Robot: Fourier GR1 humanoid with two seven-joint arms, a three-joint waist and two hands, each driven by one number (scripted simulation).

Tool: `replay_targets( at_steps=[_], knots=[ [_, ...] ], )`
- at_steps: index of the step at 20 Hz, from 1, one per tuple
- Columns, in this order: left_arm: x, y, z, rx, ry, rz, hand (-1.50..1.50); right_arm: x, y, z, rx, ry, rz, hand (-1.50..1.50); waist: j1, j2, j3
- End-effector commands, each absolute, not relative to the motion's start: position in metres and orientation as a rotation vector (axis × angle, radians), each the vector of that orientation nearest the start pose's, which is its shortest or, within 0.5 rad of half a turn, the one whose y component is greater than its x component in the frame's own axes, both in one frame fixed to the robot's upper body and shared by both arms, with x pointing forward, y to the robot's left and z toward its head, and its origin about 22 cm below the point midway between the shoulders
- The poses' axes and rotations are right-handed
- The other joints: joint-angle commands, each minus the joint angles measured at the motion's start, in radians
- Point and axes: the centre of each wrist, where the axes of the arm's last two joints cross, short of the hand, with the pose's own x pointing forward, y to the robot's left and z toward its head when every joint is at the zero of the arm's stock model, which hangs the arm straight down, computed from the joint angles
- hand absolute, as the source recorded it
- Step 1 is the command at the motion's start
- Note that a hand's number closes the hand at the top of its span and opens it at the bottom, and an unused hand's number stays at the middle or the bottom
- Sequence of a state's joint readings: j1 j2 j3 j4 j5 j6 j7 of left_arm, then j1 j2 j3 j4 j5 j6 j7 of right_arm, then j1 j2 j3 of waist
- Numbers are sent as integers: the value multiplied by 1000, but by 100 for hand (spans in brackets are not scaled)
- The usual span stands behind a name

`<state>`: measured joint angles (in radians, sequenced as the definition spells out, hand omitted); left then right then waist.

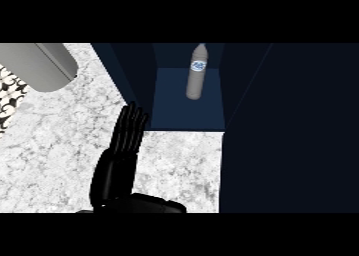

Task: Pick up the bottled water, place it into the cabinet and close the cabinet

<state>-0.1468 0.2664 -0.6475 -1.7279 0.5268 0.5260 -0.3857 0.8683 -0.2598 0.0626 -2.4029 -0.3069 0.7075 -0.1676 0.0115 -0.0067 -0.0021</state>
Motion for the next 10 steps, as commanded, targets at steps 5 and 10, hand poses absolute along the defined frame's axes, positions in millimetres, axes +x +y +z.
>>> replay_targets(
  at_steps=[5,10],
  knots=[
    [189,166,35,-324,-1875,116,-150,52,-237,140,580,-1692,628,150,4,6,-1],
    [175,180,40,-298,-1877,147,-150,47,-219,157,622,-1727,633,150,0,-1,-3]
  ],
)
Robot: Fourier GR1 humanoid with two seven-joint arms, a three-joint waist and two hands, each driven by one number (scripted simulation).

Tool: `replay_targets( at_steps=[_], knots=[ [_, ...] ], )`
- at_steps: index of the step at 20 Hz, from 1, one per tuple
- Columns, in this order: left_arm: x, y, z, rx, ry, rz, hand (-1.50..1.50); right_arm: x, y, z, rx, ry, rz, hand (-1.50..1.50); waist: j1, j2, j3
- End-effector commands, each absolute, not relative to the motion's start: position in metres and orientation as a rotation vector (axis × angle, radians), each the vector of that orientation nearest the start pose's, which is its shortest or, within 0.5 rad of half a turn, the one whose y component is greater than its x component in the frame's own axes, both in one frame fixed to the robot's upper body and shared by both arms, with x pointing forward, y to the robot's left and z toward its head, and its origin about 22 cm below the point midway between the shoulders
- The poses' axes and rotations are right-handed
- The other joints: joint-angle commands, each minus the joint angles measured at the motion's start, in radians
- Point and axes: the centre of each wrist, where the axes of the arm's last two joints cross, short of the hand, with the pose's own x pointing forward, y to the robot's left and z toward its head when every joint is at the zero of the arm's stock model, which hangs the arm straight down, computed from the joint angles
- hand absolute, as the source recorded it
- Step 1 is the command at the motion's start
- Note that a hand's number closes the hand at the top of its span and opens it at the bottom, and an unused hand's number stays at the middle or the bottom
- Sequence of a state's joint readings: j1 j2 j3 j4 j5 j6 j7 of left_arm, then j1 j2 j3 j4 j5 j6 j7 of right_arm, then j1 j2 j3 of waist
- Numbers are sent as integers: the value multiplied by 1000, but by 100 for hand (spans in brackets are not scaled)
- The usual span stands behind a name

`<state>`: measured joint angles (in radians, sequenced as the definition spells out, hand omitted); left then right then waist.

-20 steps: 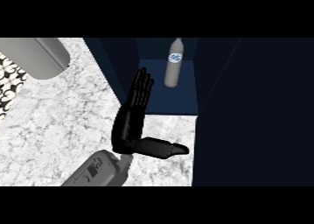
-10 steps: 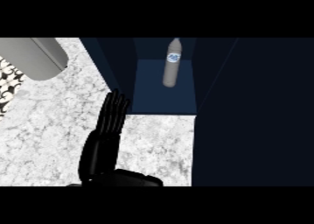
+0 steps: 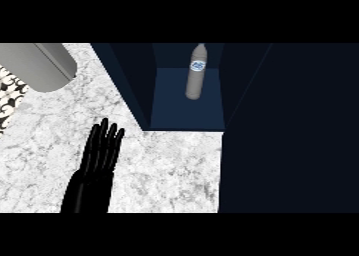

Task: Pick up the bottled water, place it into the cabinet and close the cabinet

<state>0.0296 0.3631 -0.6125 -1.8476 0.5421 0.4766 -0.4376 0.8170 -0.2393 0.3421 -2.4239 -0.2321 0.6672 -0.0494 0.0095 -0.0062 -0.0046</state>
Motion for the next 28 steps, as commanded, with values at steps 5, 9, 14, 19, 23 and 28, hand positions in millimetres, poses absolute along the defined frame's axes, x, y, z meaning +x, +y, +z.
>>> replay_targets(
  at_steps=[5,9,14,19,23,28],
  knots=[
    [172,192,45,-299,-1906,159,-150,51,-194,157,646,-1716,657,150,-6,-1,-2],
    [164,221,46,-262,-1890,177,-150,55,-175,160,671,-1744,718,150,12,-3,-3],
    [157,219,43,-294,-1896,175,-150,70,-157,163,630,-1771,791,150,21,-1,-6],
    [150,237,40,-272,-1885,173,-150,82,-140,165,632,-1796,819,150,23,-7,-9],
    [148,245,47,-285,-1888,182,-150,91,-123,167,638,-1790,856,150,25,-6,-8],
    [143,252,48,-293,-1896,169,-150,104,-110,165,614,-1781,896,150,34,-5,-8]
  ],
)
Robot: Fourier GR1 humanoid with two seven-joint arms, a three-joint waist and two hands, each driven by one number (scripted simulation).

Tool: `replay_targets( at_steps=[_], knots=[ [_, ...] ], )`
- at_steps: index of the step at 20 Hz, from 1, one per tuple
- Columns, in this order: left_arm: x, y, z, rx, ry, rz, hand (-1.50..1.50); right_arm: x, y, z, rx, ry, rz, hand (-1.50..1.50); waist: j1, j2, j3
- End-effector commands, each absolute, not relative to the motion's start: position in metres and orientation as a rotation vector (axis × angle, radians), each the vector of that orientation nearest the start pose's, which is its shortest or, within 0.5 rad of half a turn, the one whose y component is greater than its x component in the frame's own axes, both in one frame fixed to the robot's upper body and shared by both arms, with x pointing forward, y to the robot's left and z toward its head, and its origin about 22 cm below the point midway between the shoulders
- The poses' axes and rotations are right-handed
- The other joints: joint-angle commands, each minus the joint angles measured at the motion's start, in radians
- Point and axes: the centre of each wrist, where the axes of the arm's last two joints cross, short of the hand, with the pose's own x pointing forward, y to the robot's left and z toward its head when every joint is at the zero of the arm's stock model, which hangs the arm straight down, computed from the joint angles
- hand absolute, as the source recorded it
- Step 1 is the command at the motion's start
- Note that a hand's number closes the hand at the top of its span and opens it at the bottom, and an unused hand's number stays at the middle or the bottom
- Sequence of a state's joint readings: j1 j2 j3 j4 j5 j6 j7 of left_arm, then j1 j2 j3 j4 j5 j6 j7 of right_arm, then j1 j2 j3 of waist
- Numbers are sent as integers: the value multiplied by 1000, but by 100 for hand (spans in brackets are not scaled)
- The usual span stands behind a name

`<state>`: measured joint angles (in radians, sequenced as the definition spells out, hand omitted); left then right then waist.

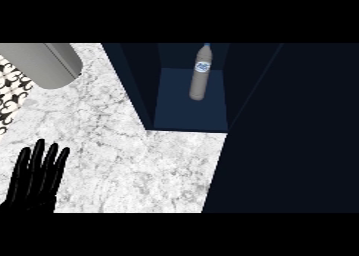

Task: Pick up the bottled water, place it into the cabinet and close the cabinet

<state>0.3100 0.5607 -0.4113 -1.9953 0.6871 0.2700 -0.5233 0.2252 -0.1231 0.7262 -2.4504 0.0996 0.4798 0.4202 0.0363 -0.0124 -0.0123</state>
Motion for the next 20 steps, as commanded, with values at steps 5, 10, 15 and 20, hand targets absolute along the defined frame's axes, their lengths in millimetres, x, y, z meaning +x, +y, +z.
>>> replay_targets(
  at_steps=[5,10,15,20],
  knots=[
    [139,258,46,-305,-1885,178,-150,107,-108,170,592,-1780,933,150,8,0,-1],
    [144,264,50,-308,-1901,169,-150,118,-102,164,625,-1766,977,150,30,12,-2],
    [143,269,50,-326,-1905,148,-150,122,-104,165,625,-1766,969,150,41,16,-3],
    [142,272,52,-335,-1916,142,-150,125,-109,162,657,-1745,901,150,57,28,-2]
  ],
)
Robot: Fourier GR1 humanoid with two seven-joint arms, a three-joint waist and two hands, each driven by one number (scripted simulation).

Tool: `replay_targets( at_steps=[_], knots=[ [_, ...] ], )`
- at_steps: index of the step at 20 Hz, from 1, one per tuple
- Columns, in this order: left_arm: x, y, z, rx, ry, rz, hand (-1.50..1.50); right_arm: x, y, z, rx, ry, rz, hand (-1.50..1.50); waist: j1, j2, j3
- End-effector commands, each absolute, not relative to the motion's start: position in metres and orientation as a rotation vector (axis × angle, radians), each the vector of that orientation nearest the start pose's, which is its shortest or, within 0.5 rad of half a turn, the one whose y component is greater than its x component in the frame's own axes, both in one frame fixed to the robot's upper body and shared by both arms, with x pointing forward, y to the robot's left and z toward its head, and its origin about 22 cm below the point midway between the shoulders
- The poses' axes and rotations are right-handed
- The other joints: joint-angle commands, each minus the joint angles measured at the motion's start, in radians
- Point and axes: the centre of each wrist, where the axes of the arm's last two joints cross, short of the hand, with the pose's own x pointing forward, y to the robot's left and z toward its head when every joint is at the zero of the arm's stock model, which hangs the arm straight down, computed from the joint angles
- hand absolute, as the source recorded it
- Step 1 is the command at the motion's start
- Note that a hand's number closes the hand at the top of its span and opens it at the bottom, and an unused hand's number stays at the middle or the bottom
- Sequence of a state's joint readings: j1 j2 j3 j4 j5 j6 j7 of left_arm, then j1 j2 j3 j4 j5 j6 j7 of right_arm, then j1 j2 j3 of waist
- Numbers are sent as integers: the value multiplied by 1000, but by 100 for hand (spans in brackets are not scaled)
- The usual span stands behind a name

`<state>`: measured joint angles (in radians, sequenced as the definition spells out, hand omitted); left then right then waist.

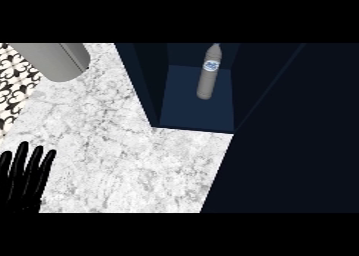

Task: Pick up the bottled water, place it into the cabinet and close the cabinet

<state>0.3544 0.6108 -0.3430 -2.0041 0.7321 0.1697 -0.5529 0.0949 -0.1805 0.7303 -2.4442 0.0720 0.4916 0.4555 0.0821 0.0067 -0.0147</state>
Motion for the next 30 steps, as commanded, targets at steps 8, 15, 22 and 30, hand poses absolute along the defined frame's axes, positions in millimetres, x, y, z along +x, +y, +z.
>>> replay_targets(
  at_steps=[8,15,22,30],
  knots=[
    [142,272,57,-391,-1919,118,-150,128,-97,141,883,-1546,934,150,75,37,0],
    [146,274,60,-420,-1929,88,-150,138,-96,126,1092,-1348,863,150,91,44,3],
    [141,283,56,-382,-1916,123,-150,152,-132,126,899,-1509,516,150,36,32,4],
    [142,287,58,-376,-1933,118,-150,173,-146,118,782,-1550,327,150,39,35,4]
  ],
)
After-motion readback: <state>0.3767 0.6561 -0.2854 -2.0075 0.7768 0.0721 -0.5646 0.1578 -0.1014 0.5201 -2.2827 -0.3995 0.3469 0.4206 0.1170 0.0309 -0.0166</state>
